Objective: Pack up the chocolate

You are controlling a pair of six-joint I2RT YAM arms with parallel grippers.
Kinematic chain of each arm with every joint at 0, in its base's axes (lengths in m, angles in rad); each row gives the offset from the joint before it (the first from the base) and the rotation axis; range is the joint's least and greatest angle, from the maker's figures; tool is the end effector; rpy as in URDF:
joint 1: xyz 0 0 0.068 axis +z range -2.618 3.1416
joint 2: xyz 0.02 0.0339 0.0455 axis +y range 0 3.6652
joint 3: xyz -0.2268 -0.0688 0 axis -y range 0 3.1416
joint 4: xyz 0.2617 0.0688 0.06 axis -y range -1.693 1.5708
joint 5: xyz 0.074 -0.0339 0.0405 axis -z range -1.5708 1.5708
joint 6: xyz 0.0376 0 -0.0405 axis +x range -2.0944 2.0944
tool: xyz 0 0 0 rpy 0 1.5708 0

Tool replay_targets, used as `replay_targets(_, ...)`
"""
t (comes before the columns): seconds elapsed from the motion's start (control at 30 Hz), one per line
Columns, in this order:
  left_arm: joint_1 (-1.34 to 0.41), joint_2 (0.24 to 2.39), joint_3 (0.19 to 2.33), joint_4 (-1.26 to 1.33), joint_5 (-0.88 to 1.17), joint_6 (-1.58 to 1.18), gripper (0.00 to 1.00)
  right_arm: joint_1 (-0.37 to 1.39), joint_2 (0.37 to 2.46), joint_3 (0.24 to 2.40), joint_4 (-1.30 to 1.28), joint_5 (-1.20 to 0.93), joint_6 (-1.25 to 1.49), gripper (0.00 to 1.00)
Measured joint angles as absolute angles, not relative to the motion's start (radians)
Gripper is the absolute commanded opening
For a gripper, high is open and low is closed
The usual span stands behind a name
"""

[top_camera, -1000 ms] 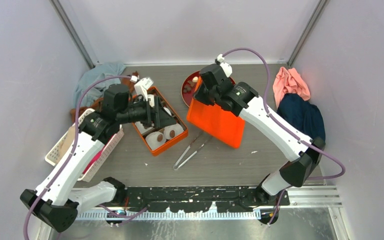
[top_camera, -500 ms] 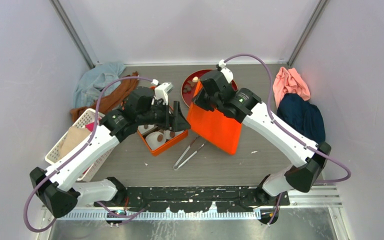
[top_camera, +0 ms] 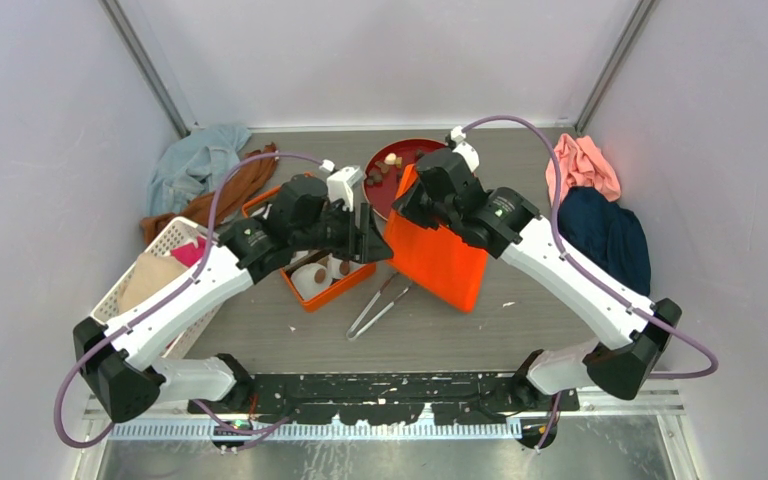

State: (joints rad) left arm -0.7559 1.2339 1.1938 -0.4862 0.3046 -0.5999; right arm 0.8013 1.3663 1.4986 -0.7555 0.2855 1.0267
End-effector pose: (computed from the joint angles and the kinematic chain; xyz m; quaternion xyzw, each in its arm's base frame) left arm 0.2134 -0.2167 0.3218 0.1422 0.8482 -0.4116 0.3016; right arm 0.2267 0.2188 0.3653 0.1636 0.8679 0.2804 0.3760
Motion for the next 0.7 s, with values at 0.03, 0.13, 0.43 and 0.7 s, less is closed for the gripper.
replay_targets(0.03,-0.761,1.235,1.195,-0.482,0.302,-0.603,0.54,0.801,1.363,1.498,-0.756,0.286,1.025,0.01)
replay_targets(0.13,-0.783,1.250,1.207,-0.476,0.286,-0.611,0.48,0.801,1.347,1.492,-0.756,0.285,1.023,0.01)
replay_targets(0.43,-0.831,1.289,1.230,-0.460,0.260,-0.632,0.27,0.801,1.320,1.459,-0.750,0.278,1.028,0.01)
replay_targets(0.7,-0.835,1.286,1.230,-0.469,0.233,-0.653,0.10,0.801,1.302,1.439,-0.730,0.282,1.034,0.19)
